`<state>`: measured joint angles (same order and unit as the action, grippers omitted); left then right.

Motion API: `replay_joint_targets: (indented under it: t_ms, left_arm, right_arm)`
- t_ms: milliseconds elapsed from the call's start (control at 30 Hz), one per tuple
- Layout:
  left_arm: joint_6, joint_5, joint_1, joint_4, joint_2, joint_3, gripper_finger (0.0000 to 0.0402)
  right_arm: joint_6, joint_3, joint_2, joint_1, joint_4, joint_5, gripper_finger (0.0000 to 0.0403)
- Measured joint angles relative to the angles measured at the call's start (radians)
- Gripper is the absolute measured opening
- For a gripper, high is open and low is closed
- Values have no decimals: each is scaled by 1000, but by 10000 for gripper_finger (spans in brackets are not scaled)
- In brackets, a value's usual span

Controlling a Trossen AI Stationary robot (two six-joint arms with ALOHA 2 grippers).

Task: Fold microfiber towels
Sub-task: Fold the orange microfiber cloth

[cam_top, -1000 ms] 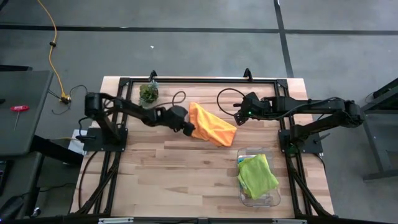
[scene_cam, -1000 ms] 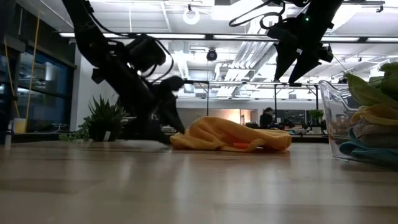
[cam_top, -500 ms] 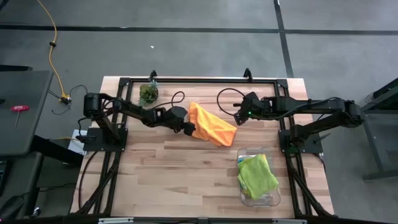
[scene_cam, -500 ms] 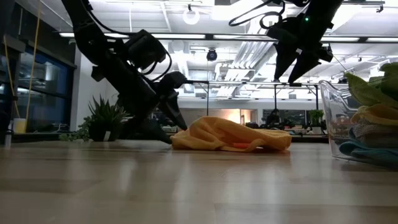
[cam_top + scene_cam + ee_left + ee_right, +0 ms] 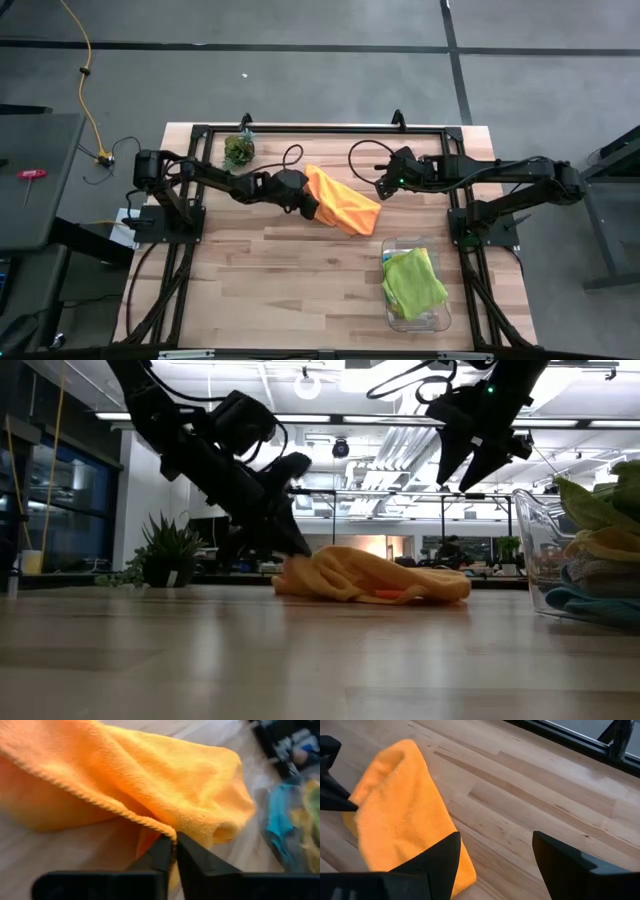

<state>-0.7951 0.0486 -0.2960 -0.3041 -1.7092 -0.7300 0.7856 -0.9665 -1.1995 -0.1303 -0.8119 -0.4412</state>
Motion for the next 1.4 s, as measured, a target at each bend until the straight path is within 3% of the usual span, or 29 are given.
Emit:
replay_joint_targets:
  t_ms: [133, 267, 400, 533, 700, 933, 1067, 1233, 1300, 1400]
  left_arm:
    - [44, 109, -59, 1, 106, -4, 11]
    - [119, 150, -146, 93, 309, -17, 2]
    - [266, 152, -238, 293, 481, -128, 1]
    - [398, 148, -278, 477, 516, -273, 1]
    - [518, 150, -257, 623, 450, -391, 0]
    - [596, 164, -138, 774, 259, -411, 0]
    - [612, 264, -51, 780, 116, -411, 0]
    - [667, 505, 41, 868, -3, -441, 0]
    - [737, 486, 67, 995, -26, -503, 0]
    - [789, 350, 72, 1110, -39, -607, 0]
  right_arm:
    - [1, 0, 0, 0, 5, 0, 240]
    - [0, 0, 0, 0, 27, 5, 240]
    - [-16, 0, 0, 0, 92, 23, 240]
    - [-89, 0, 0, 0, 205, 68, 240]
    - [-174, 0, 0, 0, 335, 117, 240]
    - [-184, 0, 0, 0, 365, 122, 240]
    - [-184, 0, 0, 0, 361, 123, 240]
    - [-184, 0, 0, 0, 361, 123, 240]
    - [-190, 0, 0, 0, 361, 124, 240]
    - [-212, 0, 0, 0, 361, 123, 240]
